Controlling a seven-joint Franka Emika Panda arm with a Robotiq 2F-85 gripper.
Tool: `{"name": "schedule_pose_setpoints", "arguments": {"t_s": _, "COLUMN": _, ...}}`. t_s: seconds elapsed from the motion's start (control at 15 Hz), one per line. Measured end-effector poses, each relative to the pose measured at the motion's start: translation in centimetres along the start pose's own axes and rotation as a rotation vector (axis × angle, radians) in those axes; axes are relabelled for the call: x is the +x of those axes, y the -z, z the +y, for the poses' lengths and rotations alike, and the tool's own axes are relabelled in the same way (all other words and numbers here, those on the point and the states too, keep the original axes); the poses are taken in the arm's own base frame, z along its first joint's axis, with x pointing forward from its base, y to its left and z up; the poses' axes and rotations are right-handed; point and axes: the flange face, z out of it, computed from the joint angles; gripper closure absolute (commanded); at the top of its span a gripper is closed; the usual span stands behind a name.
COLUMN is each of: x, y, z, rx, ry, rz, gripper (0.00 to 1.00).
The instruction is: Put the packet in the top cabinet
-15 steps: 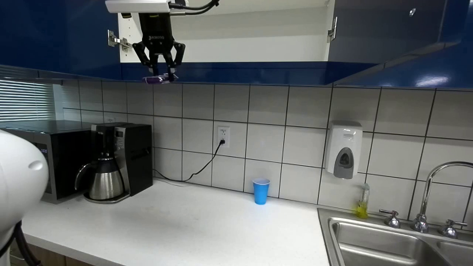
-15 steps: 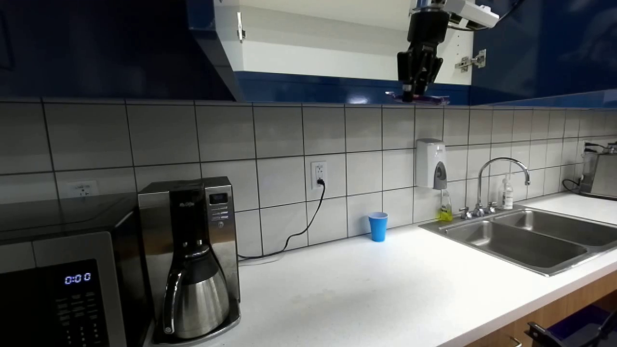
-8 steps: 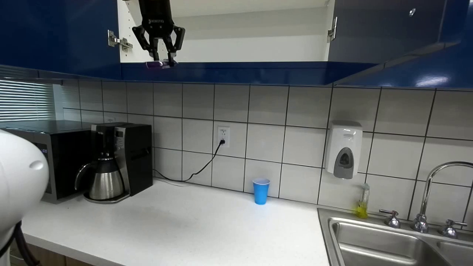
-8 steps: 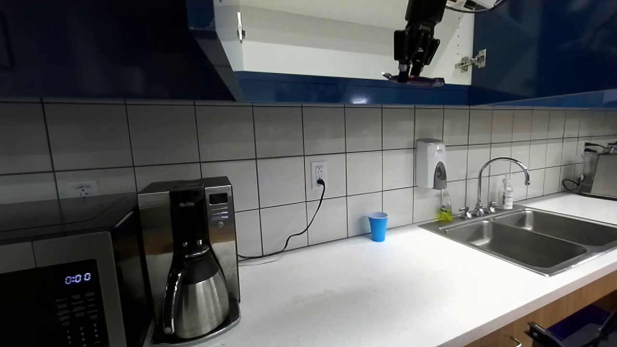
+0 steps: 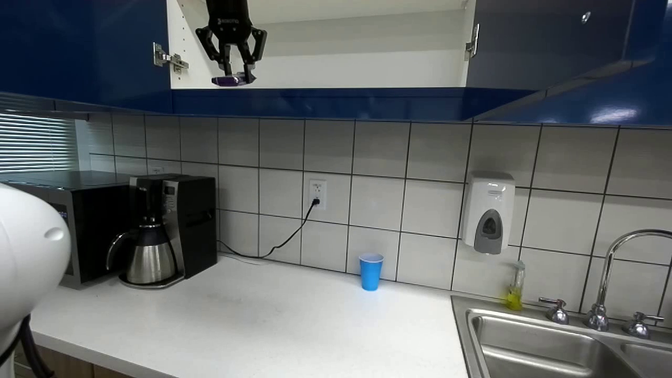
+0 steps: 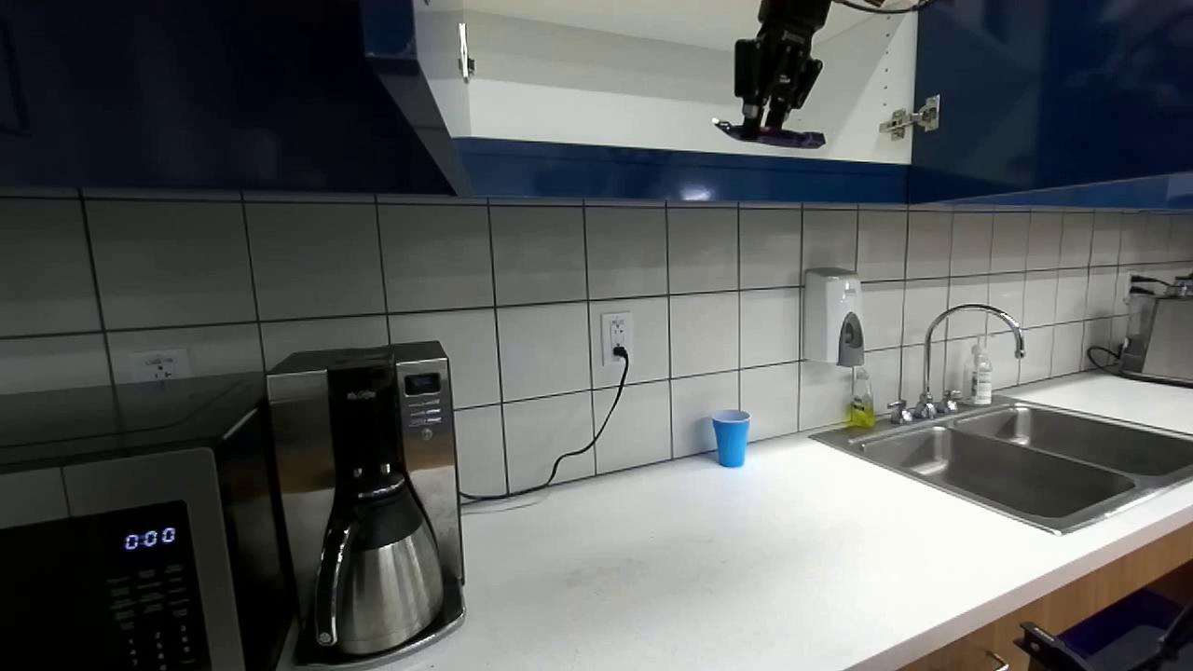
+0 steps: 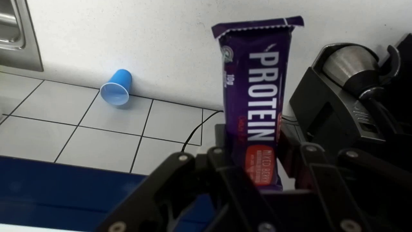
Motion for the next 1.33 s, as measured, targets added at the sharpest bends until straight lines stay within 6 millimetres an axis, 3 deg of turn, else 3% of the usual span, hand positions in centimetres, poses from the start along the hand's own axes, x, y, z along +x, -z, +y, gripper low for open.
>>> {"name": "schedule_pose_setpoints", "arguments": {"t_s": 0.4, "x": 3.0, "y": -1.6, "z": -0.1, "rx": -0.021, "ry": 0.012, "rz": 0.088, "gripper": 0.84}}
{"name": "schedule_pose_setpoints", "arguments": {"t_s": 0.73, "x": 4.3, "y": -2.7, "z": 0.0, "rx": -0.01, "ry": 0.004, "rz": 0.124, "gripper": 0.84}}
{"name": "schedule_pose_setpoints", "arguments": {"t_s": 1.33, "x": 5.3, "y": -0.8, "z": 0.0, "rx": -0.001, "ry": -0.001, "rz": 0.17, "gripper": 0.84}}
